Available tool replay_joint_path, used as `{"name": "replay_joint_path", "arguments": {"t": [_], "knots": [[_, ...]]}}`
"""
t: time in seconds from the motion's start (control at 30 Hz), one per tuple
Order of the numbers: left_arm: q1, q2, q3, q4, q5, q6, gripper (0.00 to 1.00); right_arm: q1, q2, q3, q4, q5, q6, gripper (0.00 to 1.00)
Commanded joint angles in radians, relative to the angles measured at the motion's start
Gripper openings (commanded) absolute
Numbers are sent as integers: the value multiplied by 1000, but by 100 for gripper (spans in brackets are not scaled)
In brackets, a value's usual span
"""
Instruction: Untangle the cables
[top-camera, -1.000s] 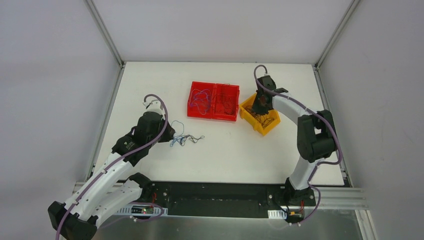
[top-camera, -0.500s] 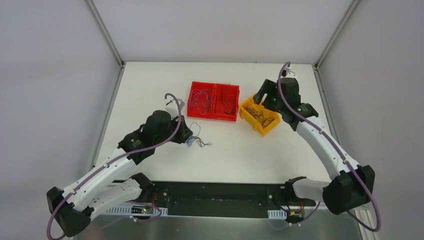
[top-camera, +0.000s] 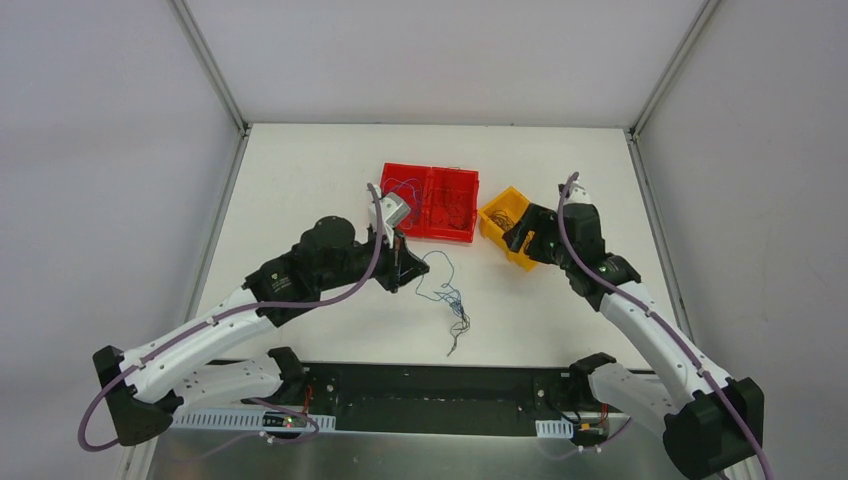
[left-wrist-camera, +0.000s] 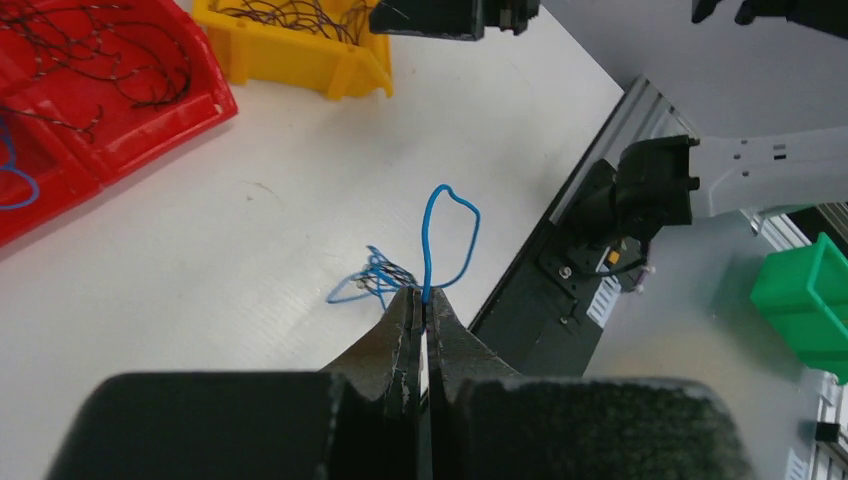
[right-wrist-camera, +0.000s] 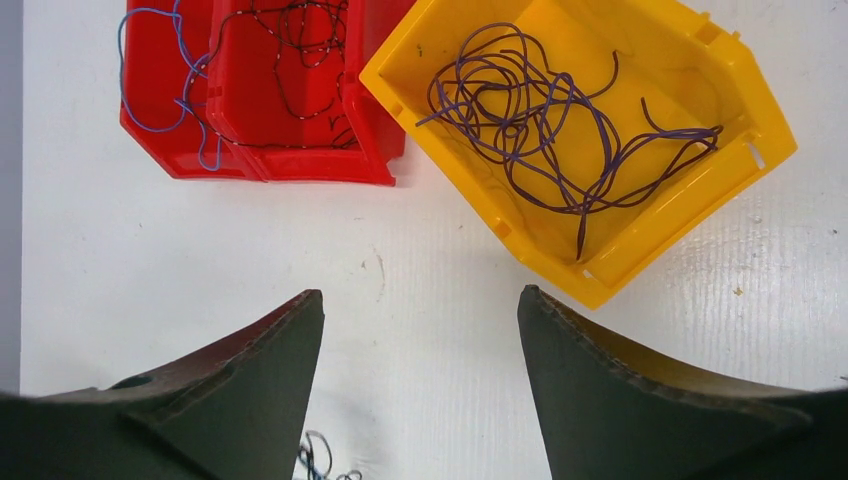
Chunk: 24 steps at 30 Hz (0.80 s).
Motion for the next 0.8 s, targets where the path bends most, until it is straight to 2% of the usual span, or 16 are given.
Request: {"name": "replay_joint_path", "arguments": {"t": [0.0, 0.2, 0.43, 0.77], "knots": [[2, -80, 0, 64, -151, -23, 0, 1, -40, 9, 35, -32, -8, 75], [62, -72, -84, 11, -237, -104, 0, 12, -13, -25, 69, -186, -26, 75], [65, -61, -118, -11, -268, -92, 0, 88, -23, -94, 128, -199, 4, 74], [66, -56, -122, -12, -284, -59, 0, 302, 103, -148, 237, -100, 90, 70]]}}
